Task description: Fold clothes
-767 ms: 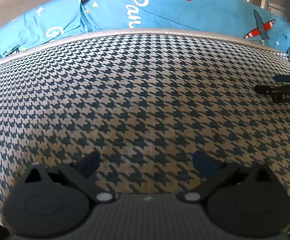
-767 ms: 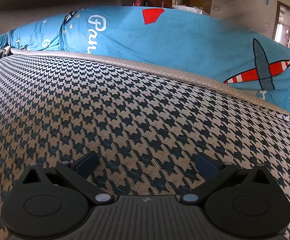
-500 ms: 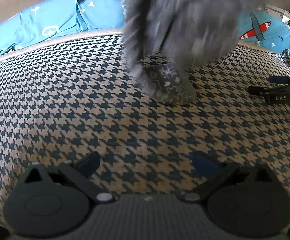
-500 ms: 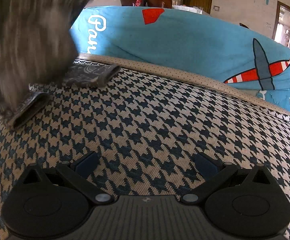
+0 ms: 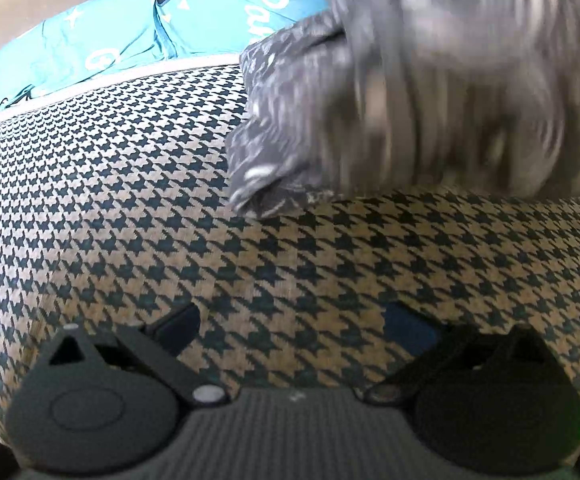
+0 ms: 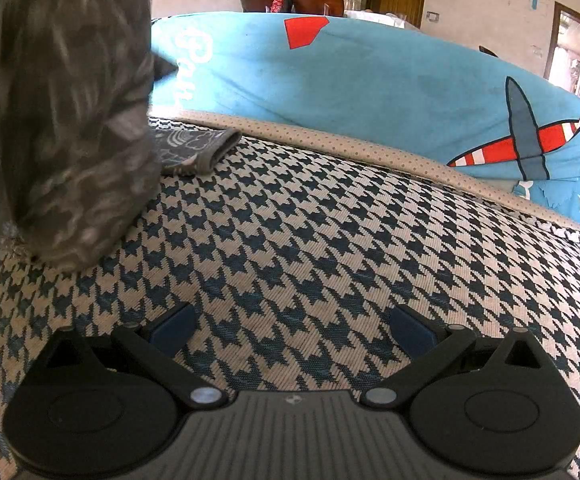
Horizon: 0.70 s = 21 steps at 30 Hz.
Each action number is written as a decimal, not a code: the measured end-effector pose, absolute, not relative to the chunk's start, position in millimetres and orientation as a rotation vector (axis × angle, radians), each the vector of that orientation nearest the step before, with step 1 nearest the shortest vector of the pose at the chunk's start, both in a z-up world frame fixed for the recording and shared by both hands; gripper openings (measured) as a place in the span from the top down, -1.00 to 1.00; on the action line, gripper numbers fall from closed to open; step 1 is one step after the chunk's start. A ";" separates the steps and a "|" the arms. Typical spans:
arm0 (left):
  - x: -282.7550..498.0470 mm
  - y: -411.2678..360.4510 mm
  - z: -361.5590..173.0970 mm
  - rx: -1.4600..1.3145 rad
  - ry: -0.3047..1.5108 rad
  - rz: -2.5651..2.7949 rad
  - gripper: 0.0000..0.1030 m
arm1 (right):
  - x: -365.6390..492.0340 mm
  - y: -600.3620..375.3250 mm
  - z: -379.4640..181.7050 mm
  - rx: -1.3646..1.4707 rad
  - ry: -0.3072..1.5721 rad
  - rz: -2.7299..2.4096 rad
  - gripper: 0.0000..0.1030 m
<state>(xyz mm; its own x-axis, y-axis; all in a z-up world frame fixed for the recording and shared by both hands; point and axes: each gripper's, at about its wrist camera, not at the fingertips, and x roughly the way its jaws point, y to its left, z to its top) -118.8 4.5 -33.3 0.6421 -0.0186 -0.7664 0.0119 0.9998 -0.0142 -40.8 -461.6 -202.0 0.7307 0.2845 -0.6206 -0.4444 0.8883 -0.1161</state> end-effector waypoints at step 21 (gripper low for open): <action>-52.0 11.8 -0.8 -0.020 0.927 -0.009 -1.00 | -39.4 -460.8 -202.5 -0.266 0.635 0.406 -1.00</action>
<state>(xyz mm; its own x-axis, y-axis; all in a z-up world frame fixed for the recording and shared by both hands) -52.0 11.8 -0.8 0.6003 -0.0164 -0.7996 -0.0007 0.9998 -0.0210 -39.4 -460.8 -202.5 0.7307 0.2845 -0.6206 -0.4444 0.8883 -0.1161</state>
